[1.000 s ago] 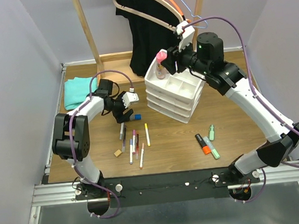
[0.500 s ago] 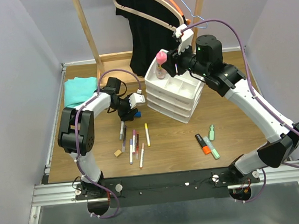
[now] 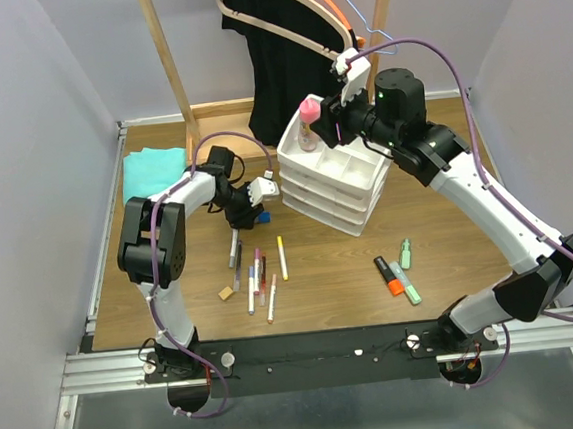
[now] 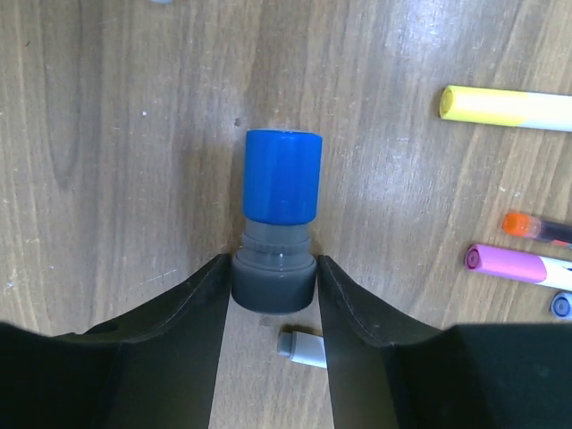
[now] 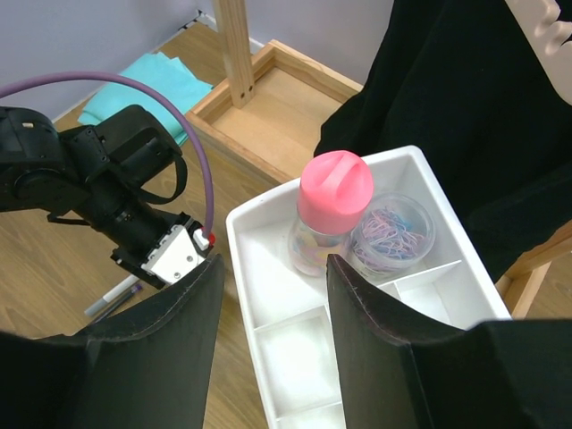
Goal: Sort the stationery into containers
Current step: Pick up the stationery from the center of the board, then place the stationery in the storage box.
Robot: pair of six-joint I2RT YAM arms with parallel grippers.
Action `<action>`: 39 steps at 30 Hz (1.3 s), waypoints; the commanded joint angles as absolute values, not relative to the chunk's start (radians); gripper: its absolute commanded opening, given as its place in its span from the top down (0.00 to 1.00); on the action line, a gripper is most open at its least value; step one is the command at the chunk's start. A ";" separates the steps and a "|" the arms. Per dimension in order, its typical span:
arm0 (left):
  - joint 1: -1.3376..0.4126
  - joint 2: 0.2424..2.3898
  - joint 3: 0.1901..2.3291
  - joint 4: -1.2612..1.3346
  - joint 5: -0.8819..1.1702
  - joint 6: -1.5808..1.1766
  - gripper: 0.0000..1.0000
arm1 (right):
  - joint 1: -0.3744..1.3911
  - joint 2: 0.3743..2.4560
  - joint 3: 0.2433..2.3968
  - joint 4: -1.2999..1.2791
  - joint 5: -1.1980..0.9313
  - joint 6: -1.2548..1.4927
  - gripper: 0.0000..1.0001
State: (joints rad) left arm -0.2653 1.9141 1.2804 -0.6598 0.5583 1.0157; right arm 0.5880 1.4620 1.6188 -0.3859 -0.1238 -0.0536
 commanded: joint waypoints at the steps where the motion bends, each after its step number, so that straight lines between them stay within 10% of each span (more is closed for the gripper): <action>1: -0.275 1.930 1.298 -0.669 0.532 0.999 0.49 | 0.591 1.427 1.592 -0.359 -0.115 -0.060 0.44; 20: -0.238 1.524 1.322 -0.896 0.756 0.812 1.00 | 0.468 1.411 1.634 -0.476 -0.272 0.280 0.41; 32: -0.238 1.203 1.046 -0.057 0.956 -0.131 1.00 | 0.423 1.523 1.614 -0.224 -0.745 0.521 0.47; 39: -0.238 1.247 1.110 0.041 0.940 -0.215 1.00 | 0.423 1.603 1.635 -0.365 -0.776 0.477 0.43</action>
State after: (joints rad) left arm -0.2394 1.2385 1.0554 -0.1005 0.9043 -0.0814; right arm 0.4236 1.5486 1.6184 -0.2806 -0.6552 0.4759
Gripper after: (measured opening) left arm 0.438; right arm 0.564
